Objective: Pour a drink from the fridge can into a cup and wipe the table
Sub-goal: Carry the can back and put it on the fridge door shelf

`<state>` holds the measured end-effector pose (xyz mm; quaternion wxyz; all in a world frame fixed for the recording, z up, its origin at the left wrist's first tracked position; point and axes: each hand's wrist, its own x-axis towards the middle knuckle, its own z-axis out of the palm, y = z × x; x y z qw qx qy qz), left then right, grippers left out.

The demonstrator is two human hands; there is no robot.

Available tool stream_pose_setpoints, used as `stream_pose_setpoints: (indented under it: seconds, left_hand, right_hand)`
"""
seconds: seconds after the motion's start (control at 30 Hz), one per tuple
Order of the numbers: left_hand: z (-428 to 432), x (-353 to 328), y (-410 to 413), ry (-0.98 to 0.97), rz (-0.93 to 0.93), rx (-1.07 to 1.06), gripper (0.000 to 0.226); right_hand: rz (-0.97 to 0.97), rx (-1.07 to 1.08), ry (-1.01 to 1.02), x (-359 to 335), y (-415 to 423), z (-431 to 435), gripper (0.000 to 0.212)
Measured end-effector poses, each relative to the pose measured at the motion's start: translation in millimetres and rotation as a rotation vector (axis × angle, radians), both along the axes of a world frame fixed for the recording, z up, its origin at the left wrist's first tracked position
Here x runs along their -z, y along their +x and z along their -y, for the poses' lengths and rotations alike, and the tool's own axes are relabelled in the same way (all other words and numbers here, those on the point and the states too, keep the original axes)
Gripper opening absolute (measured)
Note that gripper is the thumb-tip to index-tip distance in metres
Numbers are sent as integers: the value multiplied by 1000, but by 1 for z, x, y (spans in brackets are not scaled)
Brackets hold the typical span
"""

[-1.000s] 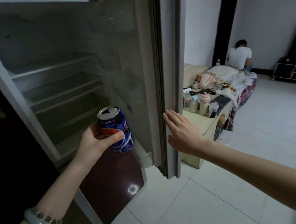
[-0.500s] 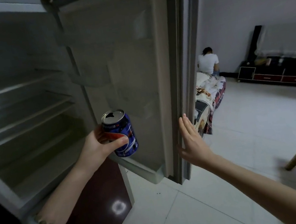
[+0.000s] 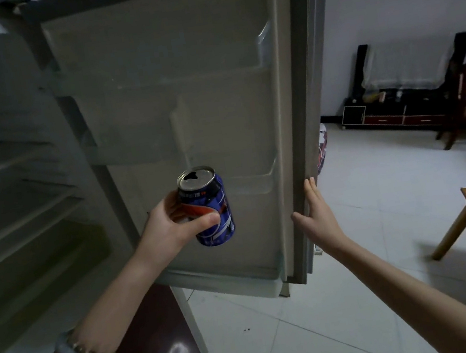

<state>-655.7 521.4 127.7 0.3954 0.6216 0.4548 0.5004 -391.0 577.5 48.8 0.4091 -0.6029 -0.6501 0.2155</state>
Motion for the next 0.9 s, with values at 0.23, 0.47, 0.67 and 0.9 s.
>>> stream_pose_setpoints:
  seconds: [0.23,0.47,0.67,0.9]
  left_hand:
    - [-36,-4,12,21,-20,34,68]
    - [-65,-12,17,31,5,11,76]
    - [-85,-24,21,32,-20,20,69]
    - [-110,-66,32,36,-107,41,46]
  right_hand:
    - [-231,38,-76,-5,7,-39,91]
    - [-244,20,-88,-7,18,-68,83]
    - [-122,87,125,-40,16,-63,66]
    - [-178,-431,44,-121,-29,-32,55]
